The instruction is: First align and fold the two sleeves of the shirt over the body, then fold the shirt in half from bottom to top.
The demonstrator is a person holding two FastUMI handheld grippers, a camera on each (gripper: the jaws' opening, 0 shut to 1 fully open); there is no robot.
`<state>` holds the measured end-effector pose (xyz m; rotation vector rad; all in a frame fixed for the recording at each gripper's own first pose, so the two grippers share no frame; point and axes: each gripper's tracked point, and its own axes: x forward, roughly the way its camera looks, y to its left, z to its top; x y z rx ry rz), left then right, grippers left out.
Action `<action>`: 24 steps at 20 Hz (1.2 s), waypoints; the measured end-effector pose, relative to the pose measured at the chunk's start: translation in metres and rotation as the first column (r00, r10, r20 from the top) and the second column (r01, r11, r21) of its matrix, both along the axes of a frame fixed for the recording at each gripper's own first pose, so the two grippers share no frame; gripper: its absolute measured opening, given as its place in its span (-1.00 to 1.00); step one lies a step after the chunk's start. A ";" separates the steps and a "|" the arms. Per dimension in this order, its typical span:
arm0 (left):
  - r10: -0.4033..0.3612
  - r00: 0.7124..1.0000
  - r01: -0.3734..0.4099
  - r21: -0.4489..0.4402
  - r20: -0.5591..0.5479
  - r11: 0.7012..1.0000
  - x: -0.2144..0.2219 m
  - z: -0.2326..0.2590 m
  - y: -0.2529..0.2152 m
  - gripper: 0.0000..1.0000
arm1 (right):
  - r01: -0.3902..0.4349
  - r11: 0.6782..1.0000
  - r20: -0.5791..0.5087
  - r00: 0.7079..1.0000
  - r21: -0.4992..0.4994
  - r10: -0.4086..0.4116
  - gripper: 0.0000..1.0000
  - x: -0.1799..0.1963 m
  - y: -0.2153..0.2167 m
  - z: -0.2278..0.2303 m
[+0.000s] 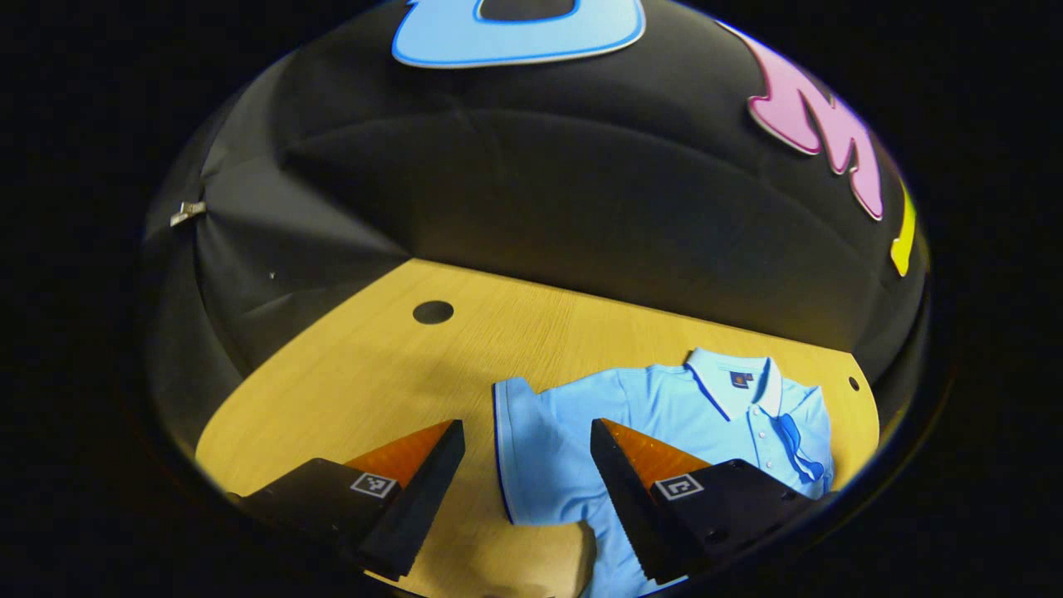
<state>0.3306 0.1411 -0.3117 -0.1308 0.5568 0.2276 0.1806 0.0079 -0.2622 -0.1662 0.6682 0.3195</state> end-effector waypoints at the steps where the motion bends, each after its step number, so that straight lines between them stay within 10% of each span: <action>1: 0.003 1.000 -0.003 0.008 -0.016 1.000 0.007 -0.008 0.005 0.94 | 0.003 1.000 -0.011 1.000 -0.009 -0.003 0.97 -0.003 -0.007 -0.002; 11: 0.007 0.995 0.000 0.065 -0.101 0.998 0.043 -0.044 0.017 0.92 | 0.065 0.998 -0.071 0.995 0.022 -0.064 0.96 -0.018 -0.028 -0.019; 18: -0.062 0.991 0.074 0.099 -0.118 0.992 0.053 -0.045 -0.003 -0.73 | 0.082 0.996 -0.072 0.994 0.032 -0.080 0.96 -0.026 -0.026 -0.024; 24: -0.077 0.988 0.086 0.066 -0.135 0.994 0.049 -0.040 -0.011 -0.87 | 0.095 0.995 -0.055 0.994 0.033 -0.093 0.97 -0.023 -0.031 -0.023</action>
